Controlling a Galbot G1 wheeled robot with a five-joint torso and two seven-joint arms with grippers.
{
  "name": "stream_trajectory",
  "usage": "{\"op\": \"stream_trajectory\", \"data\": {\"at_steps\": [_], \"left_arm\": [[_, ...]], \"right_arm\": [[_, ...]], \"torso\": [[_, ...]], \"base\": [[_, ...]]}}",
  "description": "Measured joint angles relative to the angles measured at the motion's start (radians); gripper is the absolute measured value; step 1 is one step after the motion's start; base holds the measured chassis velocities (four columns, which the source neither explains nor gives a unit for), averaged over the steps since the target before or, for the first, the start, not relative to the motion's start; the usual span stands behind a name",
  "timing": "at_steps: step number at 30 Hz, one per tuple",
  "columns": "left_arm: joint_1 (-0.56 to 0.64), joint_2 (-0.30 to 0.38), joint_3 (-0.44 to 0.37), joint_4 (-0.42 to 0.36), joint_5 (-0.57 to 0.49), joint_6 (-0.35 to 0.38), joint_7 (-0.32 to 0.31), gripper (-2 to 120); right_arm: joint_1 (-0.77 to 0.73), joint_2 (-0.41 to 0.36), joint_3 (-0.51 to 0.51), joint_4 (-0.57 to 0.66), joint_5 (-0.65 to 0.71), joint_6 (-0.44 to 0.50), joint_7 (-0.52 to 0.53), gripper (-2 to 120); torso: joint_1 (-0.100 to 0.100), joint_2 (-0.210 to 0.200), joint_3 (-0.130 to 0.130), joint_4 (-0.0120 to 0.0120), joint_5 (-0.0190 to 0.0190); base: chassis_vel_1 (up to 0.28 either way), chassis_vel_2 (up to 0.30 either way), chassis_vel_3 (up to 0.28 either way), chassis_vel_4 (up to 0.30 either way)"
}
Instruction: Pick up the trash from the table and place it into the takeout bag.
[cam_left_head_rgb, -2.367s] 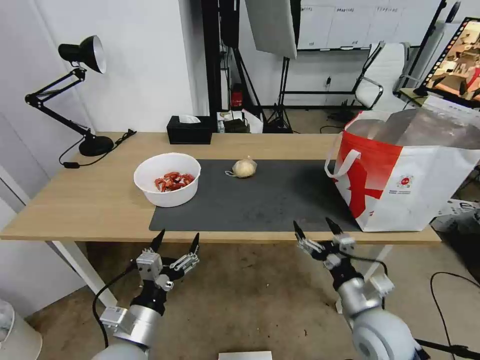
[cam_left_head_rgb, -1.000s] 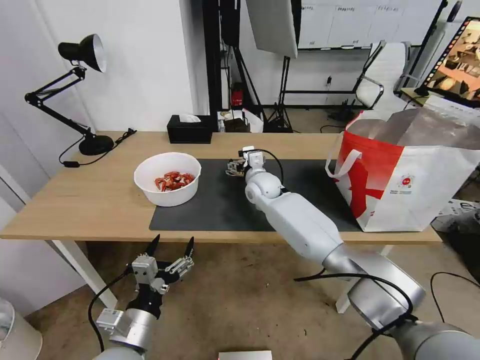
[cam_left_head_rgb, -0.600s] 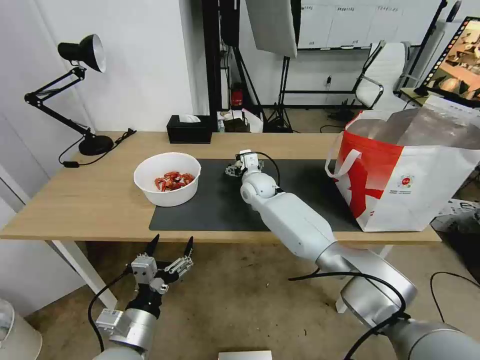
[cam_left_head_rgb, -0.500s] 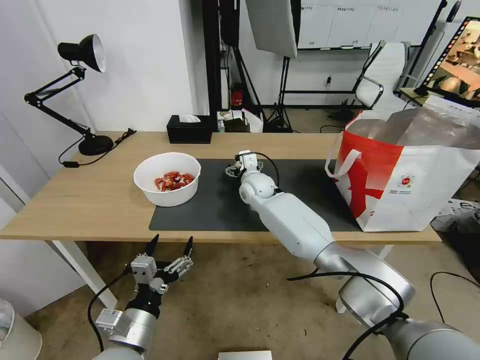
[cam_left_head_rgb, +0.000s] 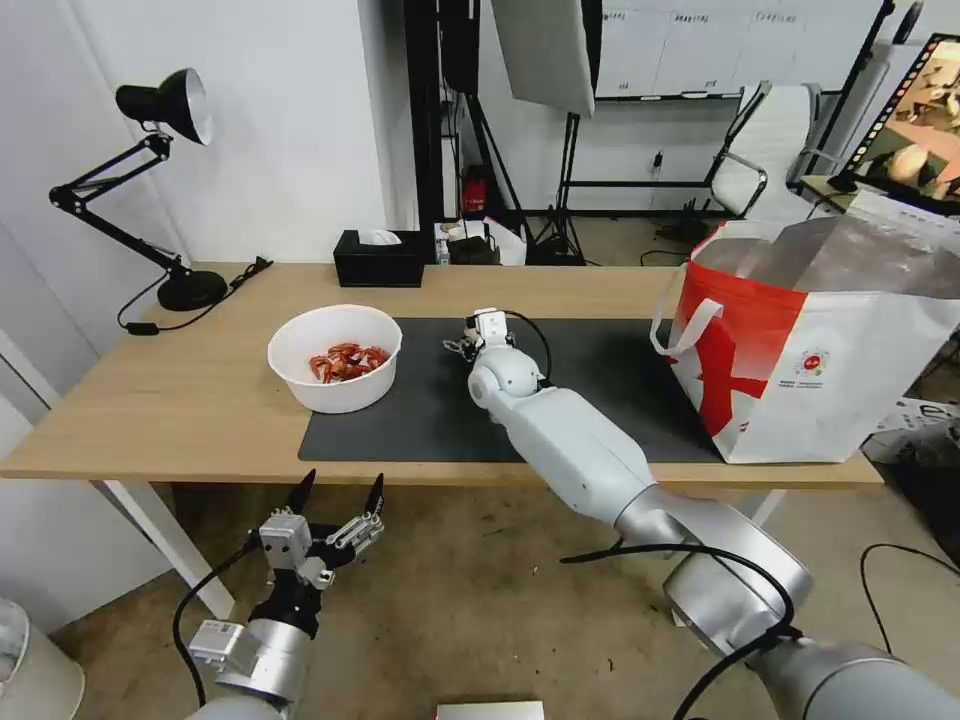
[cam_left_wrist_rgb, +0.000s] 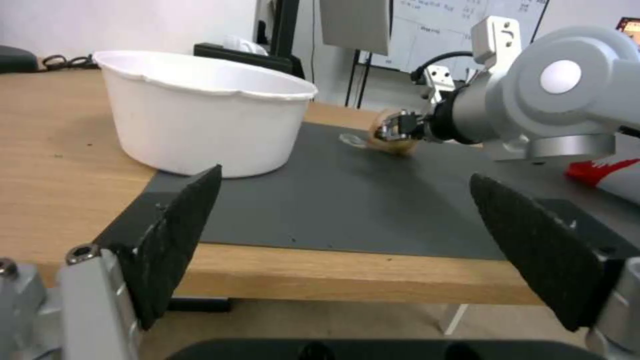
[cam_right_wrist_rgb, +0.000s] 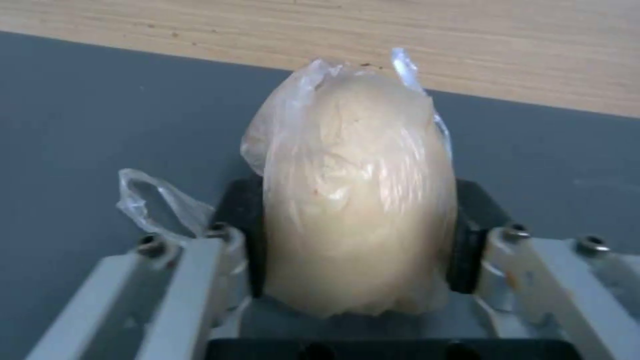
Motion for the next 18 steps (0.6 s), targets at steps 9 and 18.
{"op": "stream_trajectory", "data": {"at_steps": [9,18], "left_arm": [[0.0,0.003,0.001,-0.007,0.0,0.0,0.0,100],[0.021,0.004,-0.004,-0.043,-0.001,0.0,0.0,100]], "right_arm": [[-0.032,-0.066,-0.005,0.141,0.047,-0.003,0.047,14],[-0.097,-0.239,-0.015,0.486,0.014,0.037,0.112,7]], "torso": [[0.0,0.0,0.0,0.0001,0.0001],[0.0,0.0,0.0,0.0,0.0003]], "base": [[0.0,0.0,0.0,0.0],[0.0,0.0,0.0,0.0]]}}
